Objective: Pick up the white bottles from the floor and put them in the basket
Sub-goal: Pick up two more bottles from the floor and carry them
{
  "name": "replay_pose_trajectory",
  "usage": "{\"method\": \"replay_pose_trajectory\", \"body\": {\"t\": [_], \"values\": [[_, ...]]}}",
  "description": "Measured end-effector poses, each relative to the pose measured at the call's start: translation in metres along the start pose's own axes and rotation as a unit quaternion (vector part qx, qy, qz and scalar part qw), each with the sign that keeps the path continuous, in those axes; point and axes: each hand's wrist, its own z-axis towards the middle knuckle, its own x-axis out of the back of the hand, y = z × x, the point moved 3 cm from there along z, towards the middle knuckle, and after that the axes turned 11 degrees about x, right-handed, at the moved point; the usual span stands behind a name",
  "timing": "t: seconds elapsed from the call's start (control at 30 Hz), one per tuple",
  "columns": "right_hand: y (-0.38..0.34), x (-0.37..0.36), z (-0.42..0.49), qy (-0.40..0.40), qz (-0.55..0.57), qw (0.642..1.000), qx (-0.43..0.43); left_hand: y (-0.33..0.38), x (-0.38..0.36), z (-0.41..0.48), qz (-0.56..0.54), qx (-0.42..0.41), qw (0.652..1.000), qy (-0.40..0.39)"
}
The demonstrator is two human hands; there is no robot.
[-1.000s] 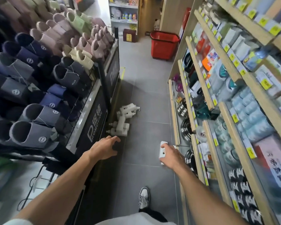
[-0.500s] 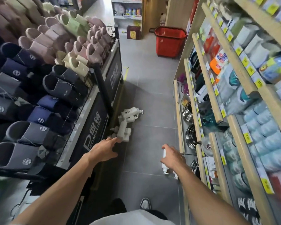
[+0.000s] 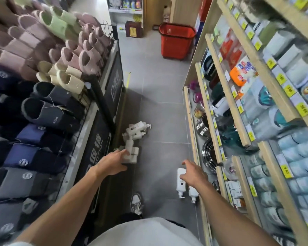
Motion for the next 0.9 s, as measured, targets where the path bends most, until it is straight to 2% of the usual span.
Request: {"method": "replay_pose_trajectory", "body": {"t": [0.17,0.33,0.6,0.9], "values": [[0.004,0.007,0.025,0.005,0.007,0.999,-0.039,-0.012,0.021,0.048,0.004,-0.008,1.0,0.003],[0.014,0.007,0.042,0.004,0.029,0.996,-0.081,-0.01,0.019,0.085,0.02,-0.013,0.999,-0.029],[0.047,-0.006,0.068,-0.051,0.052,0.989,-0.131,-0.004,0.001,0.135,0.04,0.011,0.994,-0.102],[0.085,-0.013,0.128,-0.107,0.039,0.983,-0.146,0.011,0.0,0.202,0.018,0.046,0.993,-0.104]]}}
